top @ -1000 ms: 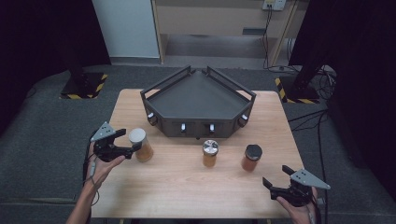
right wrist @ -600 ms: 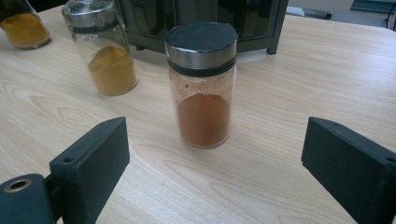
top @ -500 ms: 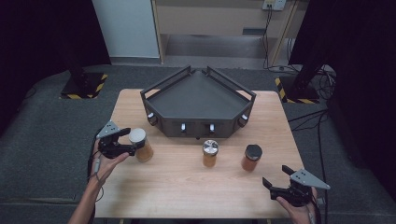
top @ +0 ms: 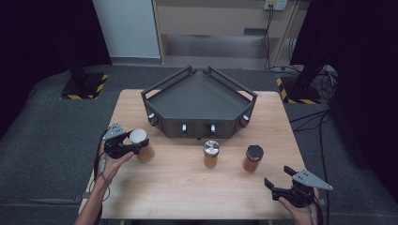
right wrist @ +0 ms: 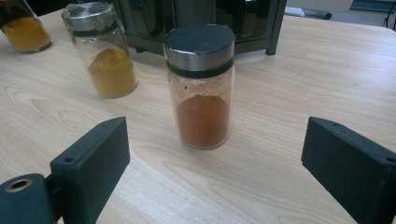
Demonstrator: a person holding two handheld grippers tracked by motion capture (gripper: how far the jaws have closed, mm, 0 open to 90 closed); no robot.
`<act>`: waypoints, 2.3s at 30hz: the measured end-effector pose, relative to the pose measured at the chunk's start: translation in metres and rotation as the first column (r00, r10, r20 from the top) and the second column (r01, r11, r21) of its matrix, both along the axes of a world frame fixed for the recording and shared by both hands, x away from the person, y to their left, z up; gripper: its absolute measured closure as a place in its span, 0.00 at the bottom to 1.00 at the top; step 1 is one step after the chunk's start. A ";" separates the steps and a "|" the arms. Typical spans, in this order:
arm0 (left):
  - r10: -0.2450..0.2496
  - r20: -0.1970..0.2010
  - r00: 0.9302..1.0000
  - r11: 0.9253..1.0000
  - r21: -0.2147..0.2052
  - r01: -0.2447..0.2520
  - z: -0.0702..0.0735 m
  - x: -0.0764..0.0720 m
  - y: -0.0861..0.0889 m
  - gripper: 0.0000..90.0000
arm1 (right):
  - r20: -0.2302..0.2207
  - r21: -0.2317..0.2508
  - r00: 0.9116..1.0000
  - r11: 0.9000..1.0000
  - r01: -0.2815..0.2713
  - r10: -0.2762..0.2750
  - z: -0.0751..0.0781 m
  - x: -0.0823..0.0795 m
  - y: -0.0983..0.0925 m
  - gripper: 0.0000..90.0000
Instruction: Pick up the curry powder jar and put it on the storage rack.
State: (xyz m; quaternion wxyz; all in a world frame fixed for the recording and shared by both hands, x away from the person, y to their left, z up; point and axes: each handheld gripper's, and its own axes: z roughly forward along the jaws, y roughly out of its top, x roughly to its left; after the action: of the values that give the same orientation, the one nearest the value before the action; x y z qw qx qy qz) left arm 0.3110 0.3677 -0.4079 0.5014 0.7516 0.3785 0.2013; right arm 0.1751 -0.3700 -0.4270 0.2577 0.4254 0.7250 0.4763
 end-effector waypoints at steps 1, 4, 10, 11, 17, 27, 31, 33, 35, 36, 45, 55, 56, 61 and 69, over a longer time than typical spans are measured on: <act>0.000 0.000 1.000 1.000 0.000 0.000 0.000 0.000 0.000 0.36 | 0.000 0.000 1.000 1.000 0.000 0.000 0.000 0.000 0.000 0.09; 0.003 0.011 1.000 1.000 0.003 -0.003 -0.001 -0.002 -0.001 0.36 | 0.001 0.000 1.000 1.000 -0.001 0.001 0.000 0.000 0.000 0.09; 0.004 0.008 1.000 1.000 0.004 -0.004 0.000 -0.002 0.000 0.36 | 0.001 0.001 1.000 1.000 0.000 0.000 0.000 0.000 0.000 0.09; 0.002 0.009 1.000 1.000 0.002 -0.002 -0.001 -0.002 0.000 0.36 | 0.000 0.000 1.000 1.000 0.000 0.000 0.000 0.000 0.000 0.09; -0.008 -0.002 1.000 1.000 -0.008 0.008 0.001 0.000 0.003 0.36 | -0.001 0.000 1.000 1.000 0.000 0.000 0.000 0.000 0.000 0.09; -0.060 0.020 0.998 0.998 -0.014 0.061 0.021 0.001 0.001 0.36 | -0.001 0.001 1.000 1.000 0.000 0.000 0.000 0.000 0.000 0.09; -0.077 0.021 0.997 0.997 -0.003 0.077 0.030 0.003 -0.003 0.36 | -0.001 0.001 1.000 1.000 0.000 0.000 0.000 0.000 0.000 0.09; -0.094 0.020 0.995 0.996 0.010 0.094 0.038 0.005 -0.007 0.36 | 0.000 0.001 1.000 1.000 0.000 0.000 0.000 0.000 0.000 0.09; -0.107 0.023 0.994 0.994 0.015 0.107 0.042 0.007 -0.009 0.36 | -0.001 0.002 1.000 1.000 0.001 -0.001 0.000 0.000 0.000 0.09; -0.107 0.023 0.994 0.994 0.015 0.107 0.042 0.007 -0.009 0.36 | -0.001 0.002 1.000 1.000 0.001 -0.001 0.000 0.000 0.000 0.09; -0.161 0.014 0.987 0.987 0.015 0.161 0.066 0.018 -0.020 0.36 | 0.000 0.003 1.000 1.000 0.000 0.000 0.000 0.000 0.000 0.09; -0.168 0.006 0.986 0.986 0.014 0.168 0.092 0.027 -0.037 0.36 | -0.001 0.005 1.000 1.000 -0.001 0.001 0.000 0.000 0.000 0.09; -0.168 0.010 0.986 0.986 0.015 0.168 0.094 0.028 -0.039 0.36 | -0.002 0.004 1.000 1.000 -0.001 0.001 0.000 0.000 0.000 0.09; -0.164 0.016 0.986 0.986 0.031 0.164 0.113 0.033 -0.050 0.36 | -0.001 0.006 1.000 1.000 -0.001 0.001 0.000 0.000 -0.001 0.09; -0.147 0.015 0.989 0.988 0.046 0.146 0.135 0.046 -0.060 0.36 | -0.001 0.005 1.000 1.000 -0.001 0.001 -0.001 0.001 -0.001 0.09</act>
State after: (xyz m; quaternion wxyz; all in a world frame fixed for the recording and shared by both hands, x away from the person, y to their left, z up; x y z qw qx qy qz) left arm 0.3565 0.3075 -0.2725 0.5015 0.7863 0.3131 0.1794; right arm 0.1757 -0.3707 -0.4277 0.2560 0.4261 0.7242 0.4780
